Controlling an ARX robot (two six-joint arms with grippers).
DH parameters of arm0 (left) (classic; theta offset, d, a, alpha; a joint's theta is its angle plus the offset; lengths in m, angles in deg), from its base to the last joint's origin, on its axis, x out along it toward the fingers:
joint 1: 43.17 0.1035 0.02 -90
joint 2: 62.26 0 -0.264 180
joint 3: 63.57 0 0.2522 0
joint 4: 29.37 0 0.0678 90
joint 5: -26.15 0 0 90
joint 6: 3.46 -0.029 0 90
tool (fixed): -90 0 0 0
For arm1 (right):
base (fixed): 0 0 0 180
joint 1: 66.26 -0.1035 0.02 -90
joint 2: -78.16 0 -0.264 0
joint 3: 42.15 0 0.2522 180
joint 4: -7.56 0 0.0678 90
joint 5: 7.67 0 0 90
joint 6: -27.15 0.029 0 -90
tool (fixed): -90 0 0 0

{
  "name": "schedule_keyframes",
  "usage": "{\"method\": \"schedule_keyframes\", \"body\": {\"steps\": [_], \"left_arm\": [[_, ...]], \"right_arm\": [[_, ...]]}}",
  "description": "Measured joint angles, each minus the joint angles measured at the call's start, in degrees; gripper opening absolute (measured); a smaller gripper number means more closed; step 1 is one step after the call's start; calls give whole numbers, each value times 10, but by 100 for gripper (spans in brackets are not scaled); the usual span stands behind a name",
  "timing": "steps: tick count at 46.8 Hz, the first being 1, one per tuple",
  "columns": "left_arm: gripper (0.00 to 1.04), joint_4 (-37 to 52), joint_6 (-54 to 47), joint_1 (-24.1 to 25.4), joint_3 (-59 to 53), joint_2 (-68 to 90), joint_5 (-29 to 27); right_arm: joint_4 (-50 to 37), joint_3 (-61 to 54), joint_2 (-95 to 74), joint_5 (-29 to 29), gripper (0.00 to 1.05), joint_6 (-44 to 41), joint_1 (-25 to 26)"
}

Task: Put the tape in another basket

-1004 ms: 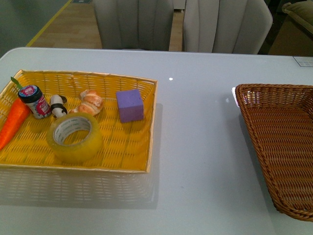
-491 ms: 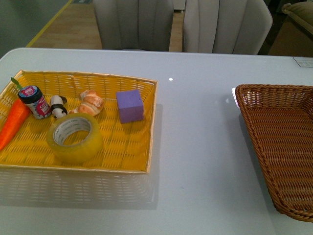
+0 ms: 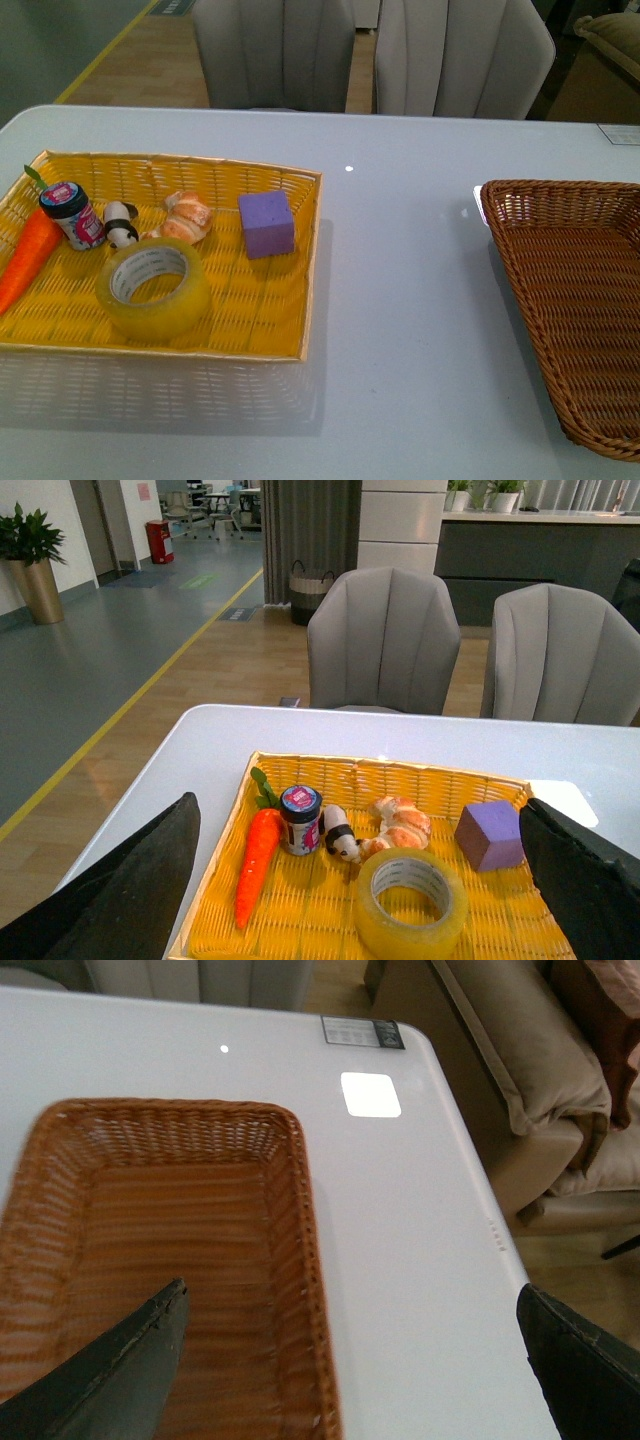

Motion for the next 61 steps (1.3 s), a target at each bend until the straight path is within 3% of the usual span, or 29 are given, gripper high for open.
{"method": "schedule_keyframes", "body": {"steps": [6, 14, 49, 56, 61], "left_arm": [[96, 0, 0, 0, 0, 0, 0], [96, 0, 0, 0, 0, 0, 0], [96, 0, 0, 0, 0, 0, 0], [96, 0, 0, 0, 0, 0, 0], [96, 0, 0, 0, 0, 0, 0]], "right_arm": [[-64, 95, -223, 5, 96, -50, 3], [-29, 211, -400, 0, 96, -56, -14], [56, 410, -631, -46, 95, -15, -56], [66, 421, -644, -46, 75, -11, -59], [73, 426, -648, -45, 53, -6, -59]]}}
